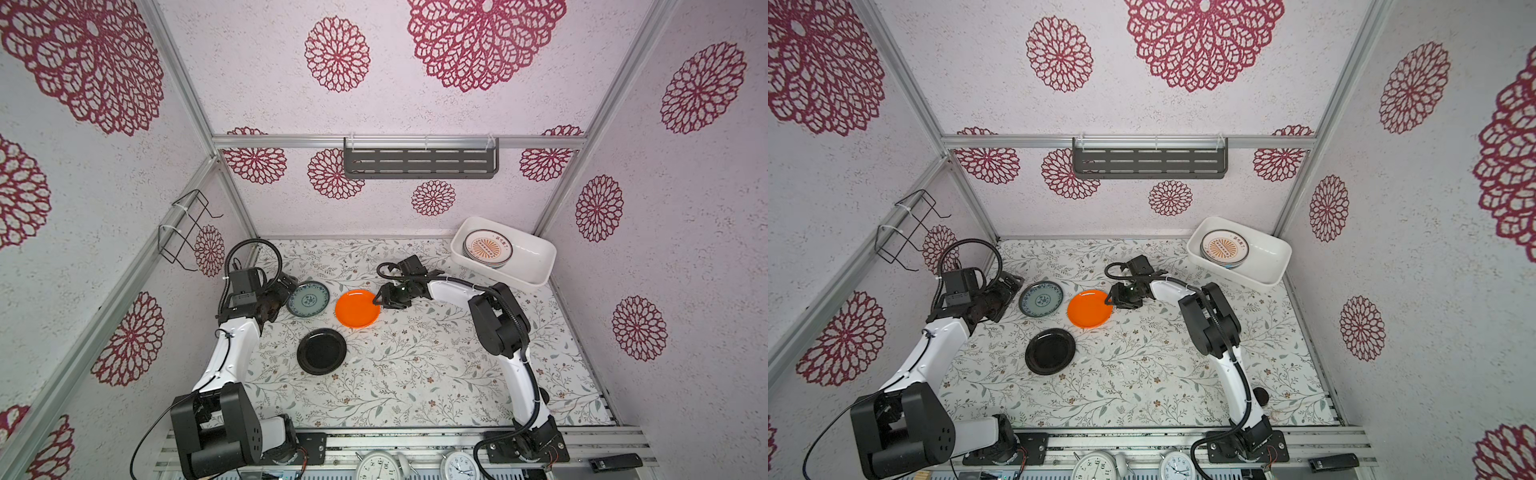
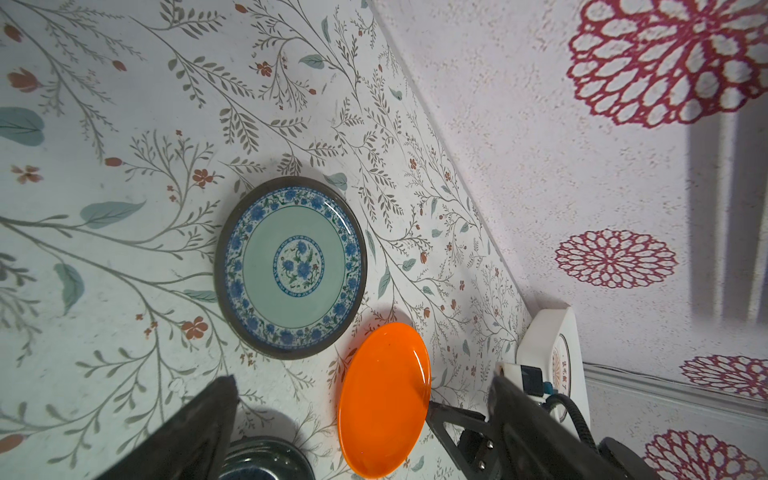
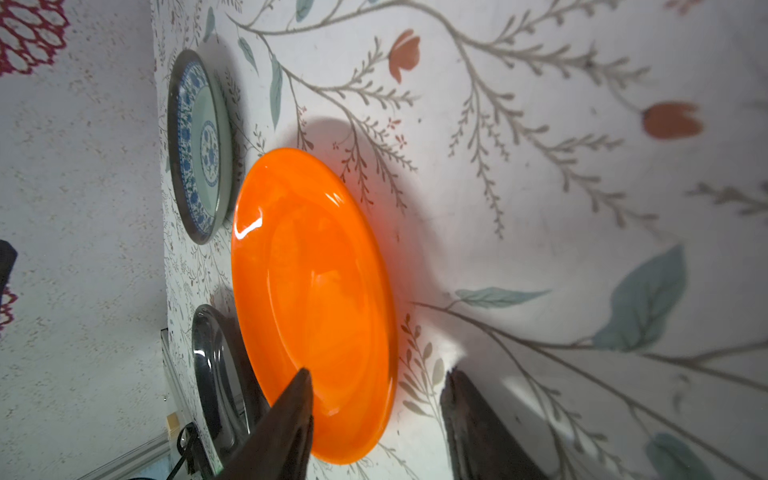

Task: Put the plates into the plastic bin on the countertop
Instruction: 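Grip the orange plate's rim with the right gripper, then carry the orange plate with the right gripper over the white bin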

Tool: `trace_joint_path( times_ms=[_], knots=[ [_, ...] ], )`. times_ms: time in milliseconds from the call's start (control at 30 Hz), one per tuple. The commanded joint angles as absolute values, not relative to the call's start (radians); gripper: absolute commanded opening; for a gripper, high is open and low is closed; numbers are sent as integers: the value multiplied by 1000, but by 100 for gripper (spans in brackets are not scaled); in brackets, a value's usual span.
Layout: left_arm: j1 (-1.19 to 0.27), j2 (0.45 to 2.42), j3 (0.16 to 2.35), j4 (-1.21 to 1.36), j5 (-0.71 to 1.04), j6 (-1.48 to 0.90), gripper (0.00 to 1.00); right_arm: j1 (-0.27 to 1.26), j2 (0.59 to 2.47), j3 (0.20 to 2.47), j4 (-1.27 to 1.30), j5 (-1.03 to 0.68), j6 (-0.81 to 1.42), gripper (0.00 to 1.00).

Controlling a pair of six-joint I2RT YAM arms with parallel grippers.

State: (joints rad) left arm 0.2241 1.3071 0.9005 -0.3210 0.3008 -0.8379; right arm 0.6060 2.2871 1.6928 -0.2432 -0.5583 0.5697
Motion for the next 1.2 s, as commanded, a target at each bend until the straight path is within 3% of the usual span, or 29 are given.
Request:
trace_joint_path(
  times_ms=[0,133,667,833,967,1167],
  knots=[
    [214,1279,921,-333,287,-832,97,606,2306,1722,-273,-598,542,44],
    [201,1266,914,-339,275,-837,97,606,2322,1699,-243,-637,561,35],
    [155,1262,930,-340,240,-850,97,606,2338,1683,-196,-665,569,17],
    [146,1275,942,-323,237,-864,97,599,2345,1697,-193,-667,573,1],
    [141,1282,950,-305,245,-877,97,578,2321,1673,-137,-683,622,0],
    [137,1285,963,-302,250,-878,97,523,2222,1512,150,-680,847,0]
  ],
)
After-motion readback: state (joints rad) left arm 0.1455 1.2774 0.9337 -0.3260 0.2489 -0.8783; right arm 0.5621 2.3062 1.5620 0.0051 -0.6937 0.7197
